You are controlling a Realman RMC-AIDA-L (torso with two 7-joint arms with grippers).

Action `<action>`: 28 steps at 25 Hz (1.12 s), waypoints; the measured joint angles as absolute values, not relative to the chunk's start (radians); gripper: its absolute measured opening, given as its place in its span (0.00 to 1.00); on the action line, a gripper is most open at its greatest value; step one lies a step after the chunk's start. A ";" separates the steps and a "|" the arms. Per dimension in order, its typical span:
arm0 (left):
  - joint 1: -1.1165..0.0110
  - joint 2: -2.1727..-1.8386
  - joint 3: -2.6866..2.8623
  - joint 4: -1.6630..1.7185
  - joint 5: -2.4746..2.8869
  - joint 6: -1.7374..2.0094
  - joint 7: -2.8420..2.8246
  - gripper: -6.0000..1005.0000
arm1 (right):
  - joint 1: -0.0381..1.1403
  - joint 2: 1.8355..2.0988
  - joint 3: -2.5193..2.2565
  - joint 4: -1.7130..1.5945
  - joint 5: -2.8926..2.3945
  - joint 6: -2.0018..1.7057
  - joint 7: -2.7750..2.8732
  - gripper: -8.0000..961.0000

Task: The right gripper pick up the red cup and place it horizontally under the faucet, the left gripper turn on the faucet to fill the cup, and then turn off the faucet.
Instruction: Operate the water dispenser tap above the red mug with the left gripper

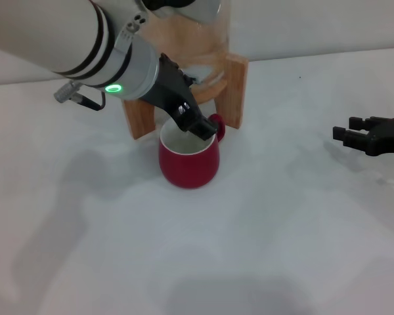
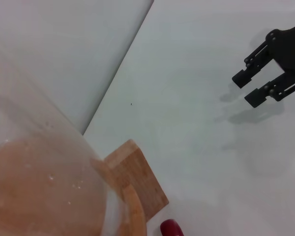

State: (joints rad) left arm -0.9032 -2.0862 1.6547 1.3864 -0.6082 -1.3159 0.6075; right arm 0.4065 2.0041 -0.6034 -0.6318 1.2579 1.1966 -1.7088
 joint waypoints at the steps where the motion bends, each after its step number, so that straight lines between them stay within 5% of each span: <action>1: -0.904 -2.086 1.655 1.385 -0.608 -1.313 0.607 0.87 | 0.407 2.004 -0.605 -0.632 1.258 1.194 -1.709 0.51; 28: -0.915 -2.088 1.681 1.408 -0.588 -1.309 0.600 0.87 | 0.407 2.003 -0.603 -0.623 1.258 1.180 -1.709 0.51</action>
